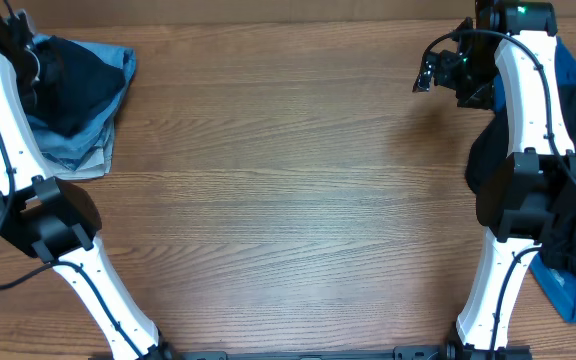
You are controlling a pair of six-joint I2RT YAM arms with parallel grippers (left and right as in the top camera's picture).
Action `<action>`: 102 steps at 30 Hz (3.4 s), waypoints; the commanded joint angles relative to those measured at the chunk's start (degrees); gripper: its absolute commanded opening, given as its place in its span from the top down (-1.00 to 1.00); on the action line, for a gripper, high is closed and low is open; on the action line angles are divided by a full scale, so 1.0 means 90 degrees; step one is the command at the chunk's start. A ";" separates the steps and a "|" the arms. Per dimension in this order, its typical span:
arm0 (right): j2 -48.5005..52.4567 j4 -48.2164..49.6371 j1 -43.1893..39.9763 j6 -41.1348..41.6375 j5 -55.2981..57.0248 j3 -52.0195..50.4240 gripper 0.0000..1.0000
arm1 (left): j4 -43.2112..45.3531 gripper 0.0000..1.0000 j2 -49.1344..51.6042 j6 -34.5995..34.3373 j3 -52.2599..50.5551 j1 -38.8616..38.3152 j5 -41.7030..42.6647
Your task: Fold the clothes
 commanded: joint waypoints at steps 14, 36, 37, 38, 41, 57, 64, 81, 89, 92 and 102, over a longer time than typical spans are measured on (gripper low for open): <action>-0.0002 0.0053 0.0022 -0.0017 0.0019 -0.0039 -1.00 | 0.0673 0.92 0.0733 0.0141 -0.2225 0.0457 -0.0733; -0.0002 0.0097 0.0022 -0.0017 0.0019 -0.0039 -1.00 | 0.0916 0.78 -0.0522 -0.0486 -0.2412 0.0629 -0.1688; -0.0002 0.0095 0.0022 -0.0017 0.0019 -0.0039 -1.00 | 0.1035 0.81 -0.0522 -0.0709 -0.2620 0.0709 -0.1889; -0.0002 0.0078 0.0022 -0.0019 0.0027 -0.0039 -1.00 | 0.1083 0.79 -0.0522 -0.0860 -0.2718 0.0804 -0.1923; -0.0002 0.0078 0.0022 -0.0019 0.0175 -0.0036 -1.00 | 0.1061 0.71 -0.0549 -0.0831 -0.2548 0.0906 -0.1489; -0.1843 -0.0522 0.0010 -0.0015 0.0663 0.1246 -1.00 | 0.0612 -1.00 -0.2841 -0.1302 -0.0520 0.0889 0.1875; -0.2047 -0.0517 0.0010 -0.0012 0.0661 0.1236 -1.00 | 0.0602 -1.00 -0.2888 -0.1302 -0.0544 0.0889 0.1875; -0.2047 -0.0517 0.0010 -0.0012 0.0661 0.1236 -1.00 | 0.0600 -1.00 -0.2888 -0.1302 -0.0544 0.0889 0.1875; -0.2091 -0.0520 0.0010 -0.0012 0.0661 0.1239 -1.00 | 0.0600 -1.00 -0.2888 -0.1302 -0.0544 0.0889 0.1875; -0.2392 -0.0367 0.0017 -0.0015 0.0753 0.1239 -1.00 | 0.0600 -1.00 -0.2888 -0.1302 -0.0544 0.0889 0.1875; -0.5714 -0.0126 0.0019 0.0005 0.0146 0.1132 -1.00 | 0.0600 -1.00 -0.2888 -0.1302 -0.0544 0.0889 0.1875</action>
